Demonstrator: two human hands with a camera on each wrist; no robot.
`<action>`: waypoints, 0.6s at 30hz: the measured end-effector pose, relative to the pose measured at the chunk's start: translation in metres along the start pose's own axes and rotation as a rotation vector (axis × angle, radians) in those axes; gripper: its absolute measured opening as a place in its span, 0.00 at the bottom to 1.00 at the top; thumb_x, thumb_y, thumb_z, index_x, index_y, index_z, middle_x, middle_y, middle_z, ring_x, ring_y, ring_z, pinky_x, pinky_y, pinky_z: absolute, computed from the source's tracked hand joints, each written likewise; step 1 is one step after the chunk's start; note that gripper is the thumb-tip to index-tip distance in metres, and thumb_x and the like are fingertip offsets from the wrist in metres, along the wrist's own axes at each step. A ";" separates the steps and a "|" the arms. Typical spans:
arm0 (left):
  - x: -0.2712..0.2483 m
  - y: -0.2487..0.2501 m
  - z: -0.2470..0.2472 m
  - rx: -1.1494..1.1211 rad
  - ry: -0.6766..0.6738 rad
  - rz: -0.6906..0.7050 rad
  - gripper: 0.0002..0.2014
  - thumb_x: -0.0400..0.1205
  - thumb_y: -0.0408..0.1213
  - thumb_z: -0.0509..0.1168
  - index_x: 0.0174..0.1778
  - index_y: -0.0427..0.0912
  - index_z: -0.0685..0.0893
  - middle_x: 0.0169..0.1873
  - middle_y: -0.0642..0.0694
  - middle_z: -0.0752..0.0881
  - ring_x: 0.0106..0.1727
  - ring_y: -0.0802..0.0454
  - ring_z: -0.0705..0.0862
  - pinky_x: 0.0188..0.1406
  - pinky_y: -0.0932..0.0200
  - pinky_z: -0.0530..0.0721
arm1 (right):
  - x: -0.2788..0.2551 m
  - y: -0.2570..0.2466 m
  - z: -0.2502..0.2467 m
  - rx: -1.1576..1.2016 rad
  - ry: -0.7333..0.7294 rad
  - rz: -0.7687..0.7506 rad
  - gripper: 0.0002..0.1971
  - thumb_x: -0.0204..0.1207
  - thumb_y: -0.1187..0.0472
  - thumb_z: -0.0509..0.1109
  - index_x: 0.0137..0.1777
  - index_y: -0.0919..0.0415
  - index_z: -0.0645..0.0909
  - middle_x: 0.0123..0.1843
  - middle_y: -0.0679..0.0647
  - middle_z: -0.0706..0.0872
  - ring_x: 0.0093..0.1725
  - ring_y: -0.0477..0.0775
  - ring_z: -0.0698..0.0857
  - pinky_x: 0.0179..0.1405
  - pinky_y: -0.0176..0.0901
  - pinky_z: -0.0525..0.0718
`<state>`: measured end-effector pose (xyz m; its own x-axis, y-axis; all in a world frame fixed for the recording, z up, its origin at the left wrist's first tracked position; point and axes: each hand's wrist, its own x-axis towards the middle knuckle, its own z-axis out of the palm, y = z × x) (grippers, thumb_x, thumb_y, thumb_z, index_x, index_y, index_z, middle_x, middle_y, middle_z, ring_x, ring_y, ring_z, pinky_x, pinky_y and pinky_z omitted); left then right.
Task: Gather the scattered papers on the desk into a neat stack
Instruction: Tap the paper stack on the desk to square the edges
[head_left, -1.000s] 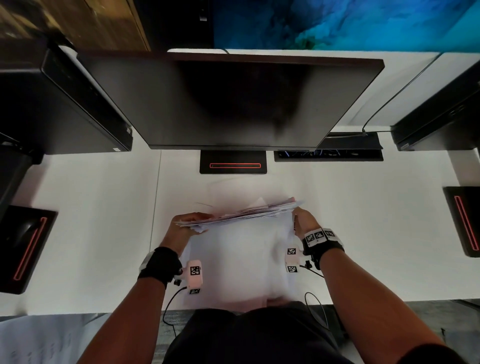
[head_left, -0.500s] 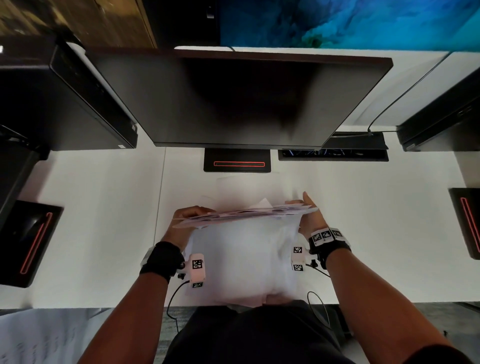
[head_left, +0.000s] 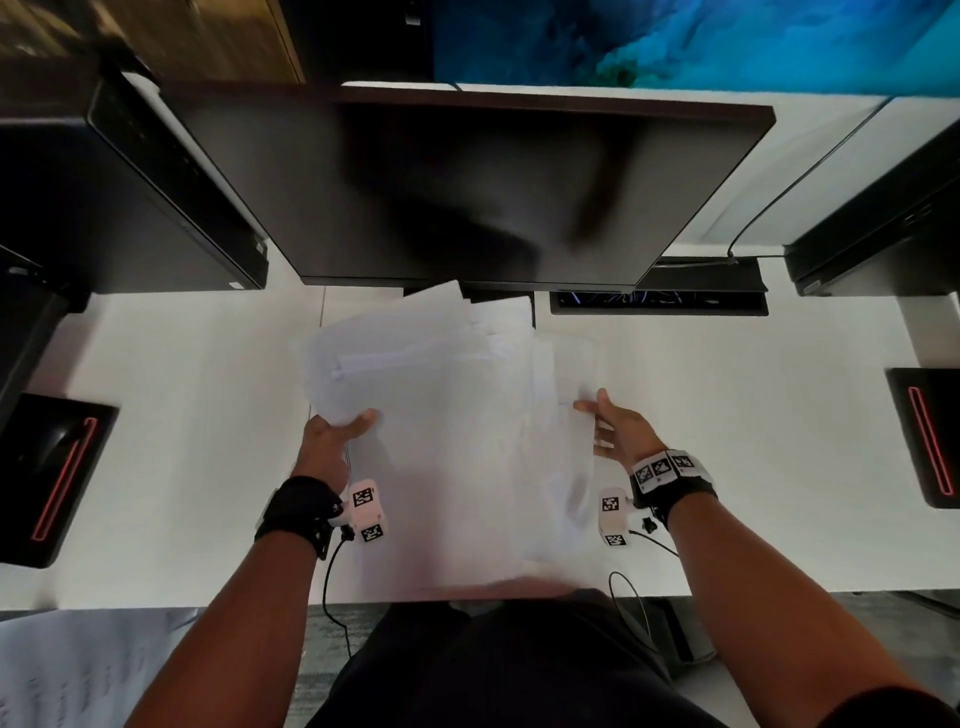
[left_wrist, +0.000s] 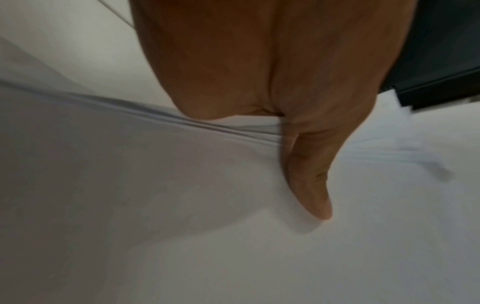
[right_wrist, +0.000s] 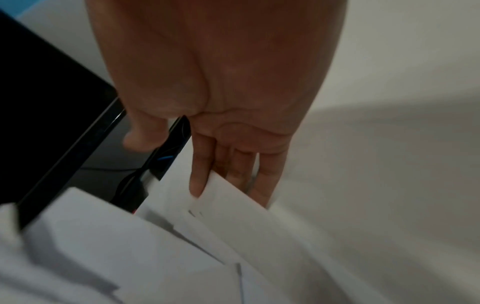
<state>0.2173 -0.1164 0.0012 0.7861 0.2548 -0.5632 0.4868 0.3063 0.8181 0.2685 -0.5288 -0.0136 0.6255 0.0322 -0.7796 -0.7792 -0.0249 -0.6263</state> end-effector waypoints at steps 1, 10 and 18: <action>0.002 -0.003 -0.001 -0.005 0.012 -0.017 0.07 0.75 0.34 0.77 0.49 0.42 0.92 0.38 0.44 0.91 0.40 0.41 0.87 0.44 0.45 0.86 | -0.001 0.003 0.001 -0.007 -0.025 -0.026 0.23 0.74 0.38 0.72 0.61 0.52 0.89 0.50 0.53 0.91 0.48 0.52 0.86 0.58 0.51 0.83; 0.009 -0.015 0.005 0.039 0.063 -0.097 0.06 0.79 0.30 0.74 0.50 0.34 0.89 0.36 0.39 0.90 0.34 0.42 0.89 0.42 0.46 0.87 | 0.011 0.012 0.025 -0.272 0.186 -0.170 0.07 0.73 0.71 0.77 0.49 0.64 0.88 0.35 0.48 0.83 0.26 0.36 0.81 0.23 0.23 0.73; 0.010 -0.014 0.007 0.029 0.086 -0.088 0.04 0.79 0.29 0.73 0.49 0.36 0.89 0.34 0.42 0.91 0.33 0.44 0.89 0.36 0.51 0.89 | 0.022 0.019 0.014 -0.392 0.346 -0.066 0.06 0.70 0.58 0.79 0.45 0.58 0.92 0.45 0.54 0.91 0.47 0.55 0.87 0.57 0.46 0.86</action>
<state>0.2205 -0.1244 -0.0149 0.7048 0.3063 -0.6399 0.5642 0.3048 0.7673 0.2669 -0.5148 -0.0422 0.7010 -0.2842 -0.6541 -0.7058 -0.4081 -0.5791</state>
